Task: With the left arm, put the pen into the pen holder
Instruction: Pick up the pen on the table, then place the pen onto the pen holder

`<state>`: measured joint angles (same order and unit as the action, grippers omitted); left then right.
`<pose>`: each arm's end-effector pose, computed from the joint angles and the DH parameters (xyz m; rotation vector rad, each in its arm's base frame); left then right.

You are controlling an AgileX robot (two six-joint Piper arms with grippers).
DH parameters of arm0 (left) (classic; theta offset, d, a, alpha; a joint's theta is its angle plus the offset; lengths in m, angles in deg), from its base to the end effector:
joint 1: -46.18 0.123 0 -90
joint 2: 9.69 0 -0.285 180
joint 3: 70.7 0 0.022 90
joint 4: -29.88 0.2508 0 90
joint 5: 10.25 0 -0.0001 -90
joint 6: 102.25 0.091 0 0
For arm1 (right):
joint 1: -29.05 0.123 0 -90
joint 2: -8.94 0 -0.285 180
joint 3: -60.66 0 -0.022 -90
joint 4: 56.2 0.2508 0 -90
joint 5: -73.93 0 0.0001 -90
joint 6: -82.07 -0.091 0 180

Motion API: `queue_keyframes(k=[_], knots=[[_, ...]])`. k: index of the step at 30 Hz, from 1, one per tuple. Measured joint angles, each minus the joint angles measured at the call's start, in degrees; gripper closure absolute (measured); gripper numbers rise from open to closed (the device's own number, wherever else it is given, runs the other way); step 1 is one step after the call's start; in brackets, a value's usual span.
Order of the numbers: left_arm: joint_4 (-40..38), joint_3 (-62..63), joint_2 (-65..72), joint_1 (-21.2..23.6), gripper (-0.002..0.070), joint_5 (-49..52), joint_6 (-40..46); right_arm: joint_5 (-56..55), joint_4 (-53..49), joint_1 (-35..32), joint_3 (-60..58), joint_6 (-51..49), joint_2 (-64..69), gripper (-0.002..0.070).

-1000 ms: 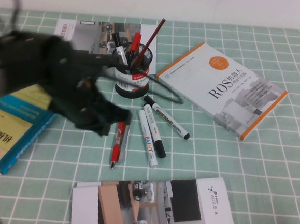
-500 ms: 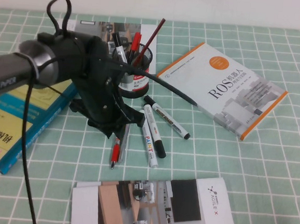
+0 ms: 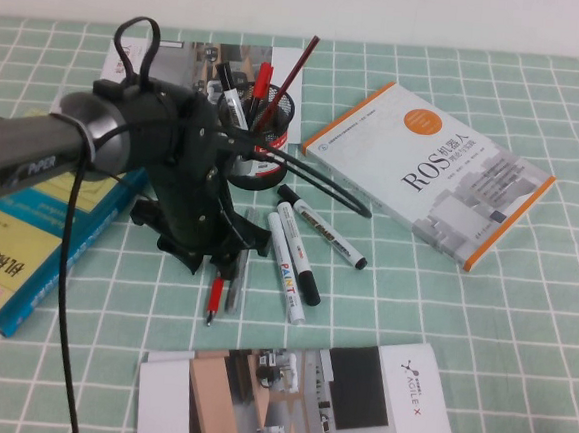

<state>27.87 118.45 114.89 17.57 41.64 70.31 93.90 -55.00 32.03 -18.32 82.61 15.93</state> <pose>0.3654 -0.2022 0.1811 0.5127 2.8919 -0.1429 0.0531 0.0034 0.1722 -0.0436 1.8487 0.0500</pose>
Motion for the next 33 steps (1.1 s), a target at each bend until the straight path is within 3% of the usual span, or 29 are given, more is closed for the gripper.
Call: queue_keyframes(k=[10,18,28,33], knots=[[0.3,0.0,0.7,-0.2,0.0396,-1.8,-0.2,0.0,0.0,0.0,0.0,0.0,0.0,0.0696],[2.0,0.5,1.3,-1.1,0.0605,-0.2,0.3,0.0,0.0,0.0,0.0,0.0,0.0,0.0696],[-0.2,-1.2,-4.3,-1.4,0.0606,3.2,3.1,0.0,0.0,0.0,0.0,0.0,0.0,0.0696],[-3.5,-7.6,-16.6,-1.4,0.0606,-8.9,6.2,0.0,0.0,0.0,0.0,0.0,0.0,0.0696]])
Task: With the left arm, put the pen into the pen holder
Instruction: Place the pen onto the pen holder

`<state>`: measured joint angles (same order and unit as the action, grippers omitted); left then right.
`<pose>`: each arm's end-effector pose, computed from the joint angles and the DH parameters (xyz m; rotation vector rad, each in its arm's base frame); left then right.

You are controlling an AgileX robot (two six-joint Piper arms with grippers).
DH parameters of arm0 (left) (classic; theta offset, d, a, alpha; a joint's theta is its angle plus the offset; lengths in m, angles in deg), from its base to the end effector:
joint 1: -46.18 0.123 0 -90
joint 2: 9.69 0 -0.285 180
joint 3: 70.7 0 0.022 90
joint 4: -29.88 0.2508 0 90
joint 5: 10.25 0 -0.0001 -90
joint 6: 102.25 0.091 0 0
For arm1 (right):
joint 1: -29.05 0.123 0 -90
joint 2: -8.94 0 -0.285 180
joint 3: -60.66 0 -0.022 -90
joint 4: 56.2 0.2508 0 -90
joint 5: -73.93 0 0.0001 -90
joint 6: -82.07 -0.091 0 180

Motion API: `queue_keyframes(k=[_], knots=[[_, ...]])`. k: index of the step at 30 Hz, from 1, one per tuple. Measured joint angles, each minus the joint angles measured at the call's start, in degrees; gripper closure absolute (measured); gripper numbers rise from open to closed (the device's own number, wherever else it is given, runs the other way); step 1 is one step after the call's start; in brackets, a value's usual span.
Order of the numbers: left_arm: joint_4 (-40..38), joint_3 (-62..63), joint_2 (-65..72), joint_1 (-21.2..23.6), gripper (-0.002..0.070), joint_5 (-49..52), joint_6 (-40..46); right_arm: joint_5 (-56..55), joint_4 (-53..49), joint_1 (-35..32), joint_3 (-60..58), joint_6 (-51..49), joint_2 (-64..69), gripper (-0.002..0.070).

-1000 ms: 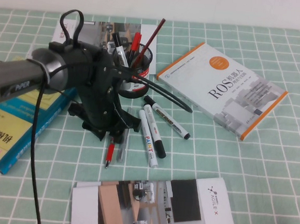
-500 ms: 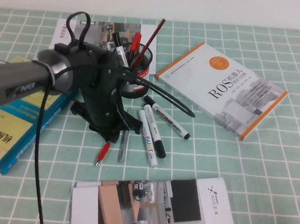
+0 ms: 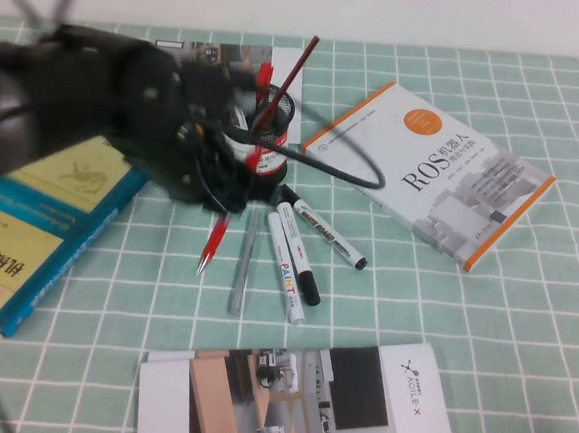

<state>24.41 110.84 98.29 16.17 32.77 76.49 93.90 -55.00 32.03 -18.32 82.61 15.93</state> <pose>0.3269 -0.1957 0.2660 0.5875 2.5685 -0.3007 0.0531 0.0034 0.1722 -0.0436 1.8487 0.0500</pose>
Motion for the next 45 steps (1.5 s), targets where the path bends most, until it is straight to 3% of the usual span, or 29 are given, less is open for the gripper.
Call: queue_keyframes(k=[8,15,25,39,45], knots=[[-9.0,-14.2,-10.3,-0.2,0.0606,-44.7,7.6,0.0,0.0,0.0,0.0,0.0,0.0,0.0696],[-4.0,-15.7,-4.8,0.2,0.0606,-66.6,5.0,0.0,0.0,0.0,0.0,0.0,0.0,0.0696],[-1.7,-10.1,8.1,5.4,0.0606,-71.8,-1.5,0.0,0.0,0.0,0.0,0.0,0.0,0.0696],[-1.7,-9.0,11.6,5.8,0.0606,-75.0,-5.4,0.0,0.0,0.0,0.0,0.0,0.0,0.0696],[0.0,-8.8,8.6,5.8,0.0606,-79.5,-11.1,0.0,0.0,0.0,0.0,0.0,0.0,0.0696]])
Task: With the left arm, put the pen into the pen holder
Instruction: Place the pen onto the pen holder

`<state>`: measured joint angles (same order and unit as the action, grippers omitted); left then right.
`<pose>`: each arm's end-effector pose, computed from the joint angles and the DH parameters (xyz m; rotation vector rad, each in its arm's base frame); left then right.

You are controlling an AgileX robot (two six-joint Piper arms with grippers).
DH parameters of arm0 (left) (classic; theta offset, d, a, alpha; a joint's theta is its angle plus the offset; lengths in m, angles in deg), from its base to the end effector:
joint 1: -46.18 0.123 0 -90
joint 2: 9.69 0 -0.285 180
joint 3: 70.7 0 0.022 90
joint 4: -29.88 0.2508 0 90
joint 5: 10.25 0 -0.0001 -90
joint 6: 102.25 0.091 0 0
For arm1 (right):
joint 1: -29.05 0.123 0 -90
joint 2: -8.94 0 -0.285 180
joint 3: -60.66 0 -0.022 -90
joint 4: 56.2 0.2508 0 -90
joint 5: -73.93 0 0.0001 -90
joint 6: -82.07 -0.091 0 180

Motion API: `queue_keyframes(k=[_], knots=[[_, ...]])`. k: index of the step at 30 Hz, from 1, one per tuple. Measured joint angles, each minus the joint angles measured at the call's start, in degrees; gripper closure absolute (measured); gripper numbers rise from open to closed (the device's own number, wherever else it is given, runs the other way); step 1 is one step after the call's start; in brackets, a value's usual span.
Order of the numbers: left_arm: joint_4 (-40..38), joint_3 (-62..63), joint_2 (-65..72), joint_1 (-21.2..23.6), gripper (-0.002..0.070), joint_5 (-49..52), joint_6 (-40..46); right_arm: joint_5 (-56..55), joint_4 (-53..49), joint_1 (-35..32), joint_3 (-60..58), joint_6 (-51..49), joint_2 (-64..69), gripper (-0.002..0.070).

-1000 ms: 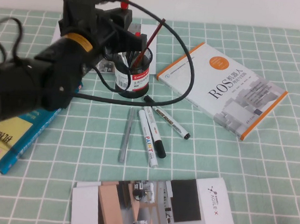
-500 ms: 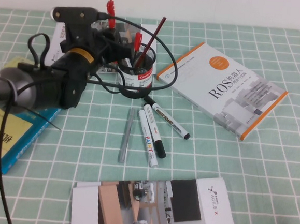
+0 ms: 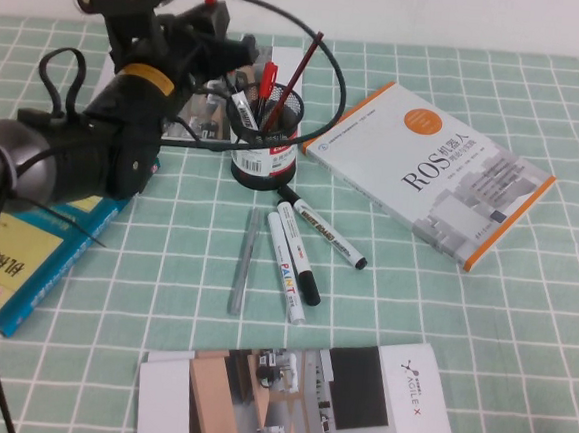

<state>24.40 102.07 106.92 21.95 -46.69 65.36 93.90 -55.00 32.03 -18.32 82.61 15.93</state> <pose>0.4024 -0.1755 0.2602 0.0546 1.5501 -0.5261 0.0531 0.0034 0.1722 -0.0436 1.8487 0.0500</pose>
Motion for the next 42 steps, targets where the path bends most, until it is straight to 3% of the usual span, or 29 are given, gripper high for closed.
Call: queue_keyframes(k=[11,23,30,35,39,42], knots=[[3.5,0.3,5.8,0.0,0.0606,-1.1,-5.9,0.0,0.0,0.0,0.0,0.0,0.0,0.0696],[6.4,0.3,6.8,0.0,0.0587,1.9,-1.2,0.0,0.0,0.0,0.0,0.0,0.0,0.0696],[7.5,0.3,6.3,0.0,0.033,2.8,-0.9,0.0,0.0,0.0,0.0,0.0,0.0,0.0696],[7.5,-3.2,1.2,0.0,0.0279,3.9,0.0,0.0,0.0,0.0,0.0,0.0,0.0,0.0696],[7.8,-8.3,-6.4,0.0,0.0313,5.7,0.1,0.0,0.0,0.0,0.0,0.0,0.0,0.0696],[9.8,-13.8,-15.1,0.0,0.0474,7.4,0.3,0.0,0.0,0.0,0.0,0.0,0.0,0.0696]])
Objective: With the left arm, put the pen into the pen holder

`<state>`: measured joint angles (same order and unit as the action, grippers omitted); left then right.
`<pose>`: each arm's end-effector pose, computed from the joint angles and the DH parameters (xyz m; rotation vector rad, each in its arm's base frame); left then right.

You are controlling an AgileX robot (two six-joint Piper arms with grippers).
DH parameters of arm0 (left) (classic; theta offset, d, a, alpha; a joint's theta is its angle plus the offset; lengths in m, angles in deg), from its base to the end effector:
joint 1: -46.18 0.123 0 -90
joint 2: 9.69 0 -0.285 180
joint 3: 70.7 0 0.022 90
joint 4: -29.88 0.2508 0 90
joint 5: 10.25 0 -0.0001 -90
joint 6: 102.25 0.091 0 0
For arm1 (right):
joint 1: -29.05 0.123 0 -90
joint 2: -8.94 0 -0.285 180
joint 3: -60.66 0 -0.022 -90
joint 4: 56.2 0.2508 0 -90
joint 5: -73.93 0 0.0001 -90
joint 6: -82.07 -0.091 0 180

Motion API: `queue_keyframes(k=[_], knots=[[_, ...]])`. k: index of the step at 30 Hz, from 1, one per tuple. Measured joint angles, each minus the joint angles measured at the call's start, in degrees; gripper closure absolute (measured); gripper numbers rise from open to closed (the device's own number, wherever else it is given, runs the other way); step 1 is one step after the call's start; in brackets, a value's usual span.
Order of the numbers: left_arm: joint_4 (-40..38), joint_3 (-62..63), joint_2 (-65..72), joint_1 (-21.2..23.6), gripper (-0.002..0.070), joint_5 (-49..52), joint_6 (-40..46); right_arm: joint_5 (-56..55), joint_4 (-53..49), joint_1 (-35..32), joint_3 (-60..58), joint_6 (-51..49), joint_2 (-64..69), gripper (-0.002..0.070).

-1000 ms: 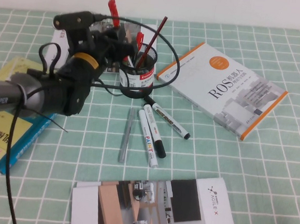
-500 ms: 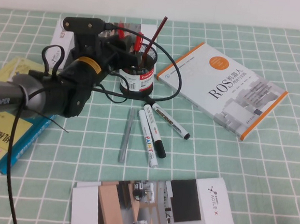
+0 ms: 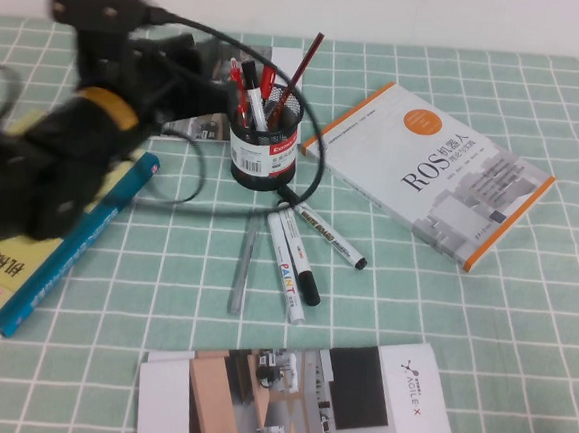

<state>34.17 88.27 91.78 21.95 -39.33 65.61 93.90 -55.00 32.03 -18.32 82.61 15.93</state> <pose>0.3368 -0.1552 0.2805 0.2556 1.6321 -0.4653 0.0531 0.0034 0.1722 -0.0436 1.8487 0.0500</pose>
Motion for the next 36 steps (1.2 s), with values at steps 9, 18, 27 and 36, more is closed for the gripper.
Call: queue_keyframes(k=[9,18,27,36], knots=[[4.0,-15.2,-28.2,0.0,0.0669,11.4,0.2,0.0,0.0,0.0,0.0,0.0,0.0,0.0696],[4.1,-25.6,-51.8,0.0,0.0673,32.4,0.2,0.0,0.0,0.0,0.0,0.0,0.0,0.0696],[8.5,-29.2,-57.7,0.0,0.0674,50.2,-2.8,0.0,0.0,0.0,0.0,0.0,0.0,0.0696],[36.7,-37.6,-66.6,0.6,0.0675,47.3,-32.1,0.0,0.0,0.0,0.0,0.0,0.0,0.0696]])
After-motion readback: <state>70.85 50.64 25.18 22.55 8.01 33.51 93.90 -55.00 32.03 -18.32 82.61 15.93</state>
